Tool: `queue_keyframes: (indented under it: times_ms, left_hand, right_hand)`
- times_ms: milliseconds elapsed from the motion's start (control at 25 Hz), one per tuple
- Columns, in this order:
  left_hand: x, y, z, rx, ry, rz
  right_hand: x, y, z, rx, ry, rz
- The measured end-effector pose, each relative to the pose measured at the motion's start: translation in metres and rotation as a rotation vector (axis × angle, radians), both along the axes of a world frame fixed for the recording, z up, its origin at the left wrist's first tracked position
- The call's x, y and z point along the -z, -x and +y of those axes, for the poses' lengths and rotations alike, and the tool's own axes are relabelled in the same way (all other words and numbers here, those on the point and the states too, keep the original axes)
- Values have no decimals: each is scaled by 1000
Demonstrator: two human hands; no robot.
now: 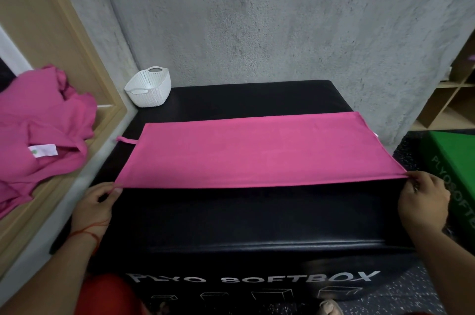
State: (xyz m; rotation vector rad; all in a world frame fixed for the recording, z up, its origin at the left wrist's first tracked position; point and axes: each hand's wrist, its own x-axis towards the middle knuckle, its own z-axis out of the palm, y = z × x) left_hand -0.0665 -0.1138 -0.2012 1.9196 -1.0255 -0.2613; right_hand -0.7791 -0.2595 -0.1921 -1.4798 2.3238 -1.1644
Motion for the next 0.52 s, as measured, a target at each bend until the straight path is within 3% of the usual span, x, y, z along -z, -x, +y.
queue_keyframes:
  times_ms: [160, 360, 520]
  left_hand:
    - [-5, 3, -5, 28, -35, -22]
    - [-32, 7, 21, 73, -30, 84]
    - [-50, -1, 46, 87, -52, 46]
  right_hand:
    - [0, 0, 1, -1, -31, 42]
    - [-15, 10, 26, -28, -87, 56]
    - [-36, 17, 57, -35, -15, 65]
